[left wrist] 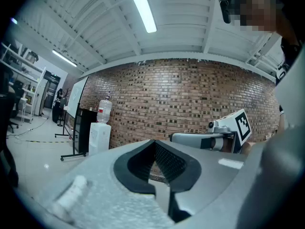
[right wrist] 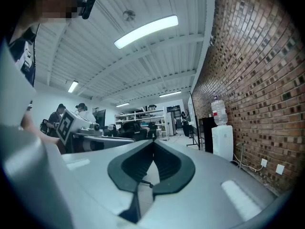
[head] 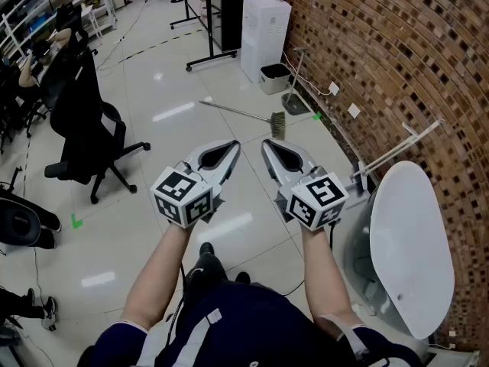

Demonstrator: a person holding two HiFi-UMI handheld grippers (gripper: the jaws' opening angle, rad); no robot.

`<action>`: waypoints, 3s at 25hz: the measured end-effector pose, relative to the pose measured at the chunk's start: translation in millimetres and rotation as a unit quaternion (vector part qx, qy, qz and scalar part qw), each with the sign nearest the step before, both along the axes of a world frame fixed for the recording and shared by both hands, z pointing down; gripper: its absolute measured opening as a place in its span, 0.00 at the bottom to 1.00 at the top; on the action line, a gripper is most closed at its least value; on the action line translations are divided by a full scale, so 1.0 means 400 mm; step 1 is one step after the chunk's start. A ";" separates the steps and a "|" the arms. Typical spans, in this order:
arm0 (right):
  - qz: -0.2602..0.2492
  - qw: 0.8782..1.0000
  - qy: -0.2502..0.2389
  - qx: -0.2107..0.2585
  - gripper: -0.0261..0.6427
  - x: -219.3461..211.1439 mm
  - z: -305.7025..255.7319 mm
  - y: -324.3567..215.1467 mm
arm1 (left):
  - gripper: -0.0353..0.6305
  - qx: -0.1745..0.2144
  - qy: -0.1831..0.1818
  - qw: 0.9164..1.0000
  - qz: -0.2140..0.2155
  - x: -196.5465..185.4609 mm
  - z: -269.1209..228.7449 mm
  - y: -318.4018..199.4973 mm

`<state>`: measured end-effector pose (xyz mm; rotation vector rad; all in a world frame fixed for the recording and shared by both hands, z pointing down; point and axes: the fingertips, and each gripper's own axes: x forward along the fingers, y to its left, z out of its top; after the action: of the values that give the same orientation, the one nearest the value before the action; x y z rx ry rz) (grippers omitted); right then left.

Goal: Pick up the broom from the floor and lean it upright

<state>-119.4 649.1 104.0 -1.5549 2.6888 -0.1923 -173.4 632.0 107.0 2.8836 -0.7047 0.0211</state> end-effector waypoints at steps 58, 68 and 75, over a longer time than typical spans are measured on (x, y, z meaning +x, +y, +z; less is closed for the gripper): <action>-0.081 0.986 0.084 -0.122 0.04 0.128 0.464 -1.948 | 0.05 -0.106 -0.063 0.990 -0.070 0.116 0.514 -1.934; -0.133 0.959 0.144 -0.205 0.05 0.023 1.057 -2.338 | 0.05 -0.158 -0.107 0.978 -0.083 0.006 1.072 -2.320; -0.199 0.924 0.177 -0.276 0.11 -0.035 1.740 -2.404 | 0.05 -0.235 -0.145 0.951 -0.139 -0.084 1.682 -2.386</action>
<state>-133.4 -312.5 799.9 -1.1873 3.4385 -0.8184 -206.8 -322.4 779.9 2.3264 -0.9959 0.5127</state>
